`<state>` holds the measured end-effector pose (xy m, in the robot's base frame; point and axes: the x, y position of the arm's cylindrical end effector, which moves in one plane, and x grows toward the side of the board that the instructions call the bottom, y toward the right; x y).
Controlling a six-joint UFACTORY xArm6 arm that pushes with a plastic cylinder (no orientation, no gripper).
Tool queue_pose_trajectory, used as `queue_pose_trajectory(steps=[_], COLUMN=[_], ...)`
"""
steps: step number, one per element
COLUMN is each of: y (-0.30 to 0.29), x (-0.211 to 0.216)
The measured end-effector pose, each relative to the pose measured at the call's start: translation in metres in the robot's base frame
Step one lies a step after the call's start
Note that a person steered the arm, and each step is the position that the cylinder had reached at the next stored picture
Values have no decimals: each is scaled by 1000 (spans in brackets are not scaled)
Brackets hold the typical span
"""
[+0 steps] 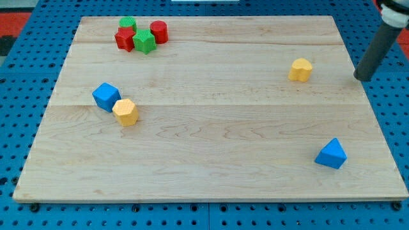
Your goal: Move the yellow heart closer to the blue cube and yellow hexagon
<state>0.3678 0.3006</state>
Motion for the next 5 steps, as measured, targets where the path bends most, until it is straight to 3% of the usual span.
queue_pose_trajectory(steps=[1, 2, 3, 5], y=[-13, -67, -129, -29], x=[-13, 0, 55, 48])
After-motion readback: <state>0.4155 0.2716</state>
